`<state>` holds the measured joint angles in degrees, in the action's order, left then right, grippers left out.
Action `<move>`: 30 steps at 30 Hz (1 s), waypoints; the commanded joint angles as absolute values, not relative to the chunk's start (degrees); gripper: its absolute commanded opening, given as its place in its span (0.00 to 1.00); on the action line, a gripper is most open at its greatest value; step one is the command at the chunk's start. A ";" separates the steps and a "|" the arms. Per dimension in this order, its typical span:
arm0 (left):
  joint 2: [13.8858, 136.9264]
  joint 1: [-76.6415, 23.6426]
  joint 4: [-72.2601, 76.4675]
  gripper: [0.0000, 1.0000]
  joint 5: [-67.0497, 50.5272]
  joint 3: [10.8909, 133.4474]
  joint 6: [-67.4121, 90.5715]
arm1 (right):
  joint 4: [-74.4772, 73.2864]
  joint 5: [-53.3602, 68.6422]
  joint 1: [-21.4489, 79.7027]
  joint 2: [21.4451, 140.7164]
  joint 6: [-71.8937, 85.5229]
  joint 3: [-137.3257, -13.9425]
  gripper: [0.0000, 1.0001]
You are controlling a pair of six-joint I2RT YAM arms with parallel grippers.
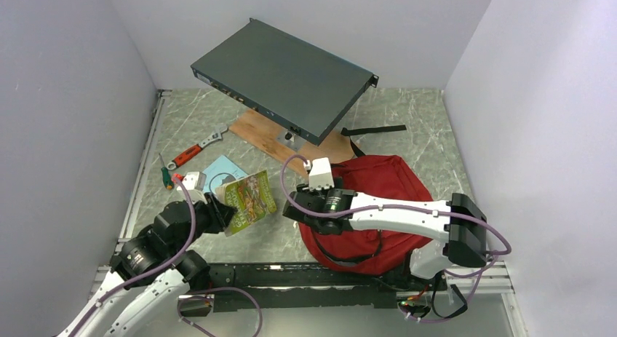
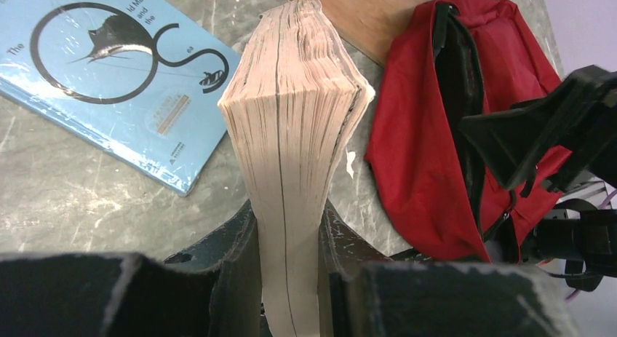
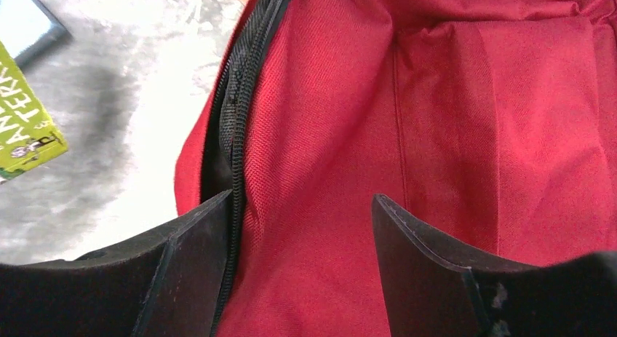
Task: Pack the student bag
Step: Place the book in the student bag.
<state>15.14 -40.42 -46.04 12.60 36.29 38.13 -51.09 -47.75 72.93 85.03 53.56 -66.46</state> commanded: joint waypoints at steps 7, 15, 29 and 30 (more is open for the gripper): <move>19.18 -40.44 -36.39 0.00 5.72 39.72 38.11 | -41.84 -45.96 72.67 86.89 49.55 -60.31 0.47; 23.98 -40.42 -34.72 0.00 -6.70 44.98 36.07 | -31.00 -20.76 60.93 64.86 30.49 -53.78 0.00; 31.73 -40.17 -5.38 0.00 -30.13 29.90 59.19 | -20.99 30.99 33.44 53.99 28.57 -49.61 0.00; 32.53 -40.18 -3.67 0.00 -31.27 29.06 60.01 | -21.15 31.67 32.06 53.85 29.54 -49.96 0.00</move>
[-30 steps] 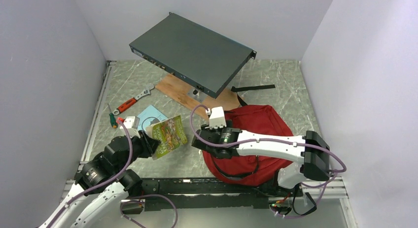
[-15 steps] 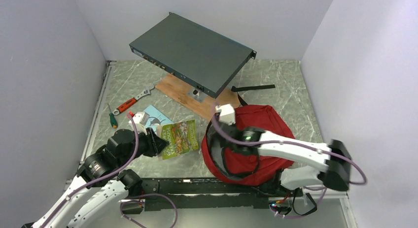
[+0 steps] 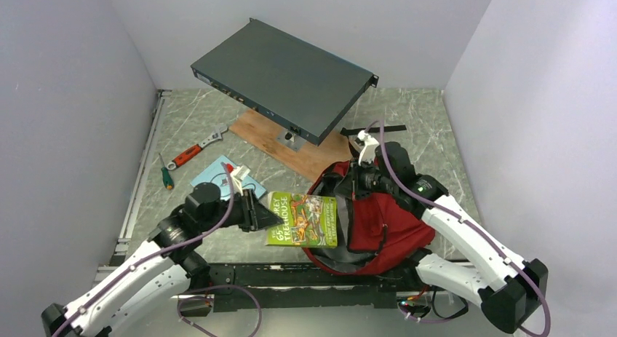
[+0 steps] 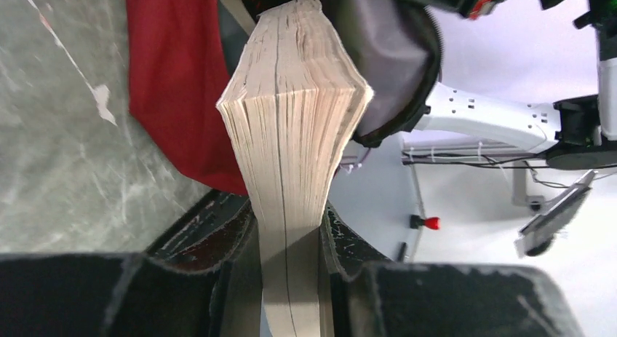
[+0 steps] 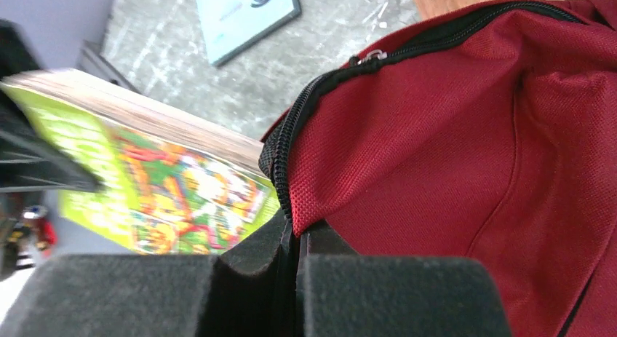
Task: Pack the student bag
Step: Place the book in the student bag.
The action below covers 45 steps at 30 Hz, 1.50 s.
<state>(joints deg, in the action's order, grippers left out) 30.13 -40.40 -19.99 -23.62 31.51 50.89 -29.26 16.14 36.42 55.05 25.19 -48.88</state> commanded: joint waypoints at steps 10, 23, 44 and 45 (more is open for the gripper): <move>37.56 -40.29 15.53 0.00 -28.52 18.21 74.20 | -16.77 36.45 25.38 53.37 35.80 -52.14 0.00; 60.06 -56.81 40.67 0.00 -3.50 22.95 80.43 | -14.42 36.59 24.60 53.31 38.26 -50.59 0.00; 109.10 -67.41 51.87 0.00 16.55 50.06 84.33 | -14.61 38.58 24.61 51.12 39.46 -49.93 0.00; 110.00 -67.43 50.07 0.00 16.48 51.18 84.93 | -14.64 38.44 24.61 50.88 39.46 -49.78 0.00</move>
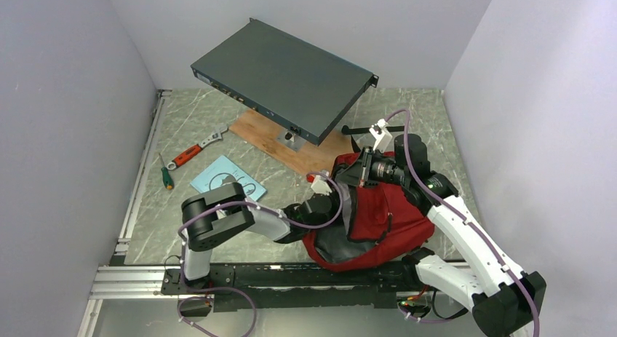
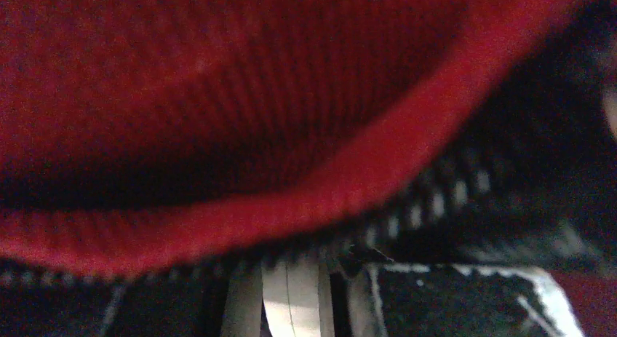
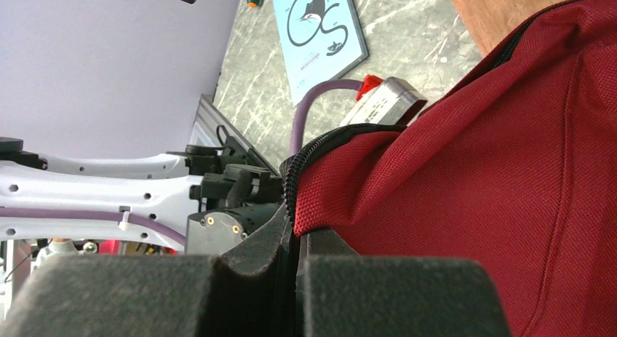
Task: Pack the student bag
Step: Place the book in the student bag.
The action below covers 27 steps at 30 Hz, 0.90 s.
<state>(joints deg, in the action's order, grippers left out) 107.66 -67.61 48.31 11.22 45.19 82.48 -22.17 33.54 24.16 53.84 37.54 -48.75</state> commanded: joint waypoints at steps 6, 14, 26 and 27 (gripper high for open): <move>111.62 -67.35 41.26 0.18 16.96 52.73 88.68 | -16.25 37.77 24.58 50.61 38.40 -50.51 0.00; 106.51 -67.02 33.76 0.87 12.53 49.70 91.28 | -18.36 35.50 24.61 48.99 36.75 -49.31 0.00; 90.82 -66.88 8.79 0.97 9.95 49.58 85.29 | -21.43 34.17 24.42 48.96 34.20 -49.86 0.00; 89.06 -66.90 8.46 0.99 10.35 48.14 85.06 | -21.98 33.89 24.43 48.96 33.85 -50.13 0.00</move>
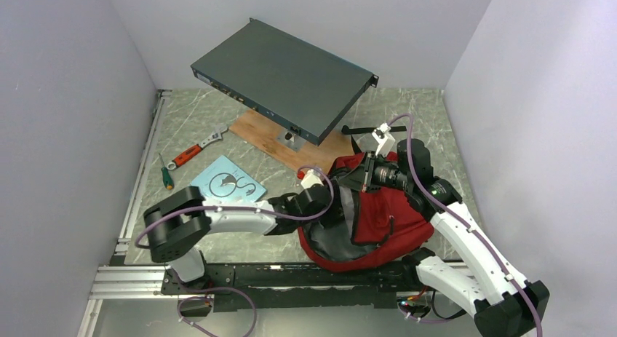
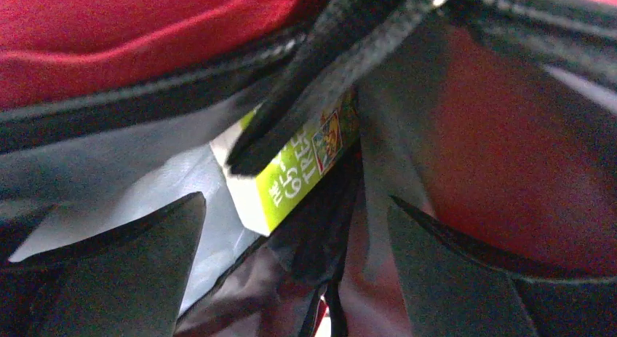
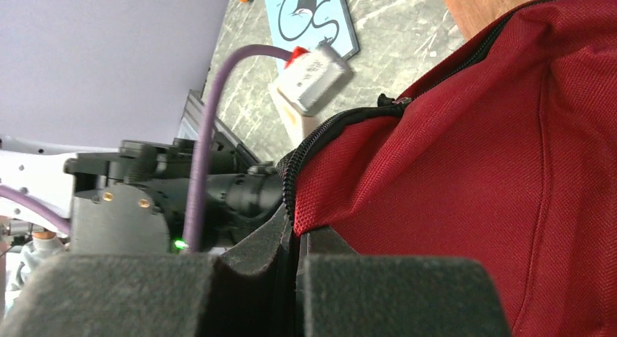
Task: Pack the student bag
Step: Place the book in the student bag.
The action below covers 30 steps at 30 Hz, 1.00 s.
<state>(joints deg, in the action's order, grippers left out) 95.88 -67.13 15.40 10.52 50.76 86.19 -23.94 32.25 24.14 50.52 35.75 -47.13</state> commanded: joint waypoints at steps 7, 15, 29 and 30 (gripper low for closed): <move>75.20 -68.53 -5.01 1.00 16.78 46.66 66.50 | -22.63 33.48 24.17 48.72 33.13 -49.45 0.00; 68.01 -69.64 -37.80 0.95 28.88 51.42 45.20 | -23.71 32.53 23.95 48.37 32.06 -48.85 0.00; 35.50 -47.88 -39.06 1.00 33.60 34.47 43.88 | -17.36 31.07 32.14 49.37 31.65 -41.70 0.44; 32.35 -44.16 -35.41 1.00 30.94 32.36 44.17 | -16.73 26.91 37.20 49.49 32.09 -40.82 0.52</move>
<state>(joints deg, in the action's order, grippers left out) 42.17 -55.09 -48.95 41.54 38.26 48.95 -22.87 31.64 27.24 50.13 31.77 -43.55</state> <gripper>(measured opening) 0.996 0.404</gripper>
